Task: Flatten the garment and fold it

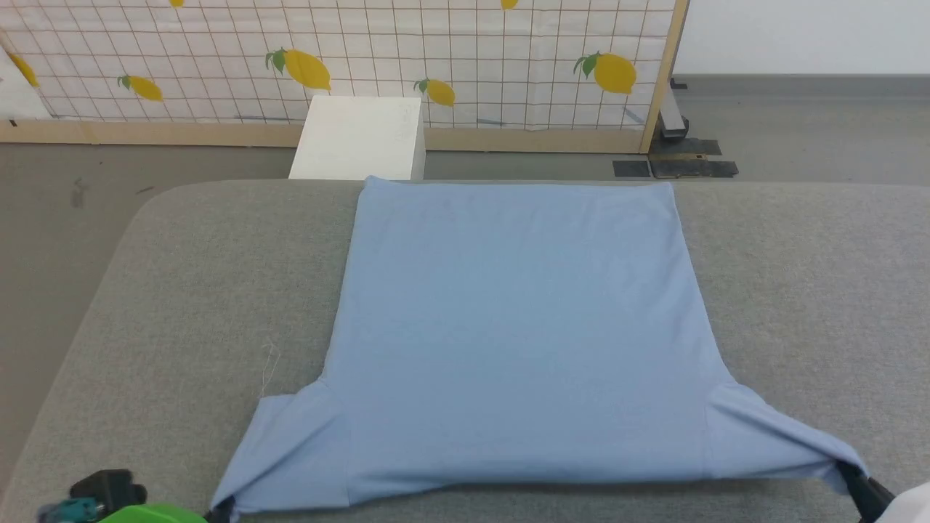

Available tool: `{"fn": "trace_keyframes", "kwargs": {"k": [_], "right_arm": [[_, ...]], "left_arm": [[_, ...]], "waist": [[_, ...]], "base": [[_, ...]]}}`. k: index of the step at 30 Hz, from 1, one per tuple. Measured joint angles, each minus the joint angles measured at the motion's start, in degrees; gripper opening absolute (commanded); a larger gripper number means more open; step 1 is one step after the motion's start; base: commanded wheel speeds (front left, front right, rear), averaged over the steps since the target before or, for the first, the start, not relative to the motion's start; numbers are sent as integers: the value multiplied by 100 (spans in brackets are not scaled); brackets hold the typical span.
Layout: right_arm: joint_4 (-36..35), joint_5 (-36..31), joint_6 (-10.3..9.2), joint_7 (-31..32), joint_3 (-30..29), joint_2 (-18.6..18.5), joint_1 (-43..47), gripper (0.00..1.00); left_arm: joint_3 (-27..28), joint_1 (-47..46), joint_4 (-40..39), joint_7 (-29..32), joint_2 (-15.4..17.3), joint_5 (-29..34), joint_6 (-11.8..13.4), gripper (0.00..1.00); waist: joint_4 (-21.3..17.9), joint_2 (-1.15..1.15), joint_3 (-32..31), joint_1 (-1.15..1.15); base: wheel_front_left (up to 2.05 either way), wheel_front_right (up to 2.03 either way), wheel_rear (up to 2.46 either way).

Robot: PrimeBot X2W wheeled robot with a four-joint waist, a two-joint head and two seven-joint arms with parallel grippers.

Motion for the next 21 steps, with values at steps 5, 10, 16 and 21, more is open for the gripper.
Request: {"fn": "trace_keyframes", "kwargs": {"k": [5,10,16,21], "right_arm": [[-511,-743,-1,842,356,-5,101,0],[-450,-1449,-1,1929,891,-5,-340,0],[313,-2030,-1,2792,1190,-8,-899,0],[711,-2325,0,3219,1378,-20,-899,0]], "left_arm": [[-608,-2,-210,611,527,595,169,0],[-1163,-311,-113,1022,739,1107,111,0],[-1211,-648,36,1054,679,1115,15,0],[-1150,-779,112,922,559,1083,-32,0]], "waist": [[-42,0,92,0],[-115,0,273,0],[-184,0,537,0],[-127,0,674,1]], "base": [[0,0,0],[0,0,0],[0,0,0],[0,0,0]]}}
